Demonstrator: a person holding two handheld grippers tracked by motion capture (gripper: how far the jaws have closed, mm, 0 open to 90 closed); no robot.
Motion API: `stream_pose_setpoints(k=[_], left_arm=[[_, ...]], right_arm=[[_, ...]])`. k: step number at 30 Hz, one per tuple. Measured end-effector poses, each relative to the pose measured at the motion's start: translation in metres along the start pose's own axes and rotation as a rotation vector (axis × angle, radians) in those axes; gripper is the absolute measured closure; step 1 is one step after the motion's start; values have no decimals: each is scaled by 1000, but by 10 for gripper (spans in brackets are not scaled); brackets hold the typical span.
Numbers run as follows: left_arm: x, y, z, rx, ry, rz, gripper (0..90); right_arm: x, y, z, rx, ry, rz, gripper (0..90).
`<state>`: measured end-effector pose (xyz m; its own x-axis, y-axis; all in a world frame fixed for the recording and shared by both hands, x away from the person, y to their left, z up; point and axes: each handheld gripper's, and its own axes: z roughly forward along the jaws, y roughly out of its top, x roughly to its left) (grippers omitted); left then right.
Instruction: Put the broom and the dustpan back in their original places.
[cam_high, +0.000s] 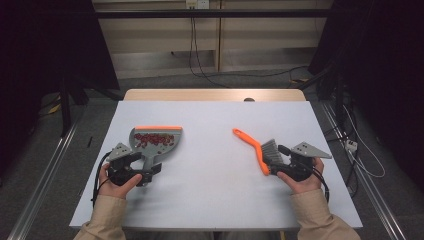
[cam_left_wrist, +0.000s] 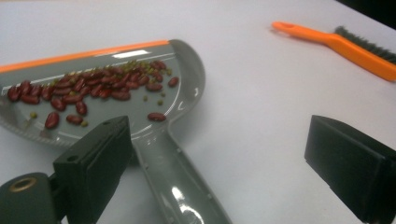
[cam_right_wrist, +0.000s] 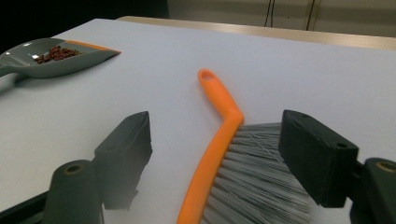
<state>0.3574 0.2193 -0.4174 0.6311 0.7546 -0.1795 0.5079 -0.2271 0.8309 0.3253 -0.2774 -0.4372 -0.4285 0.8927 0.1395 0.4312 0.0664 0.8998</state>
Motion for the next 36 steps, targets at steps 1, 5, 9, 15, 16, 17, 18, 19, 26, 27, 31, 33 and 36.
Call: stream_pose_setpoints(k=[1, 5, 9, 15, 16, 17, 18, 19, 26, 27, 31, 33, 36], left_arm=[[0, 0, -1, -8, -11, 14, 76], [0, -1, -3, -13, -45, 56, 72], [0, -2, -4, -19, -55, 65, 72], [3, -4, -6, -10, -65, 73, 71], [4, -5, -7, -12, -69, 74, 72], [5, -6, -7, -16, -76, 73, 71], [5, -6, -8, -14, -74, 74, 71], [6, -7, -8, -17, -75, 71, 71], [11, -15, -9, -1, -91, 67, 71], [12, -16, -10, 4, -89, 75, 72], [15, -20, -12, 10, -84, 73, 71], [17, -23, -13, 7, -83, 74, 71], [18, -26, -14, 11, -86, 71, 68]], right_arm=[[0, 0, -1, 1, 6, -1, 238], [-1, -2, -4, 1, 36, -4, 206], [-2, -3, -8, 1, 36, -15, 201], [-4, -8, -13, 17, 48, -19, 190], [-5, -8, -14, 18, 51, -21, 189], [-5, -9, -14, 20, 53, -21, 187], [-6, -10, -15, 22, 50, -24, 185], [-6, -10, -16, 26, 54, -27, 182], [-9, -16, -22, 52, 59, -45, 171], [-10, -17, -23, 55, 61, -44, 169], [-11, -21, -25, 74, 60, -43, 161], [-13, -23, -27, 86, 58, -48, 159], [-15, -26, -29, 93, 59, -48, 156]])
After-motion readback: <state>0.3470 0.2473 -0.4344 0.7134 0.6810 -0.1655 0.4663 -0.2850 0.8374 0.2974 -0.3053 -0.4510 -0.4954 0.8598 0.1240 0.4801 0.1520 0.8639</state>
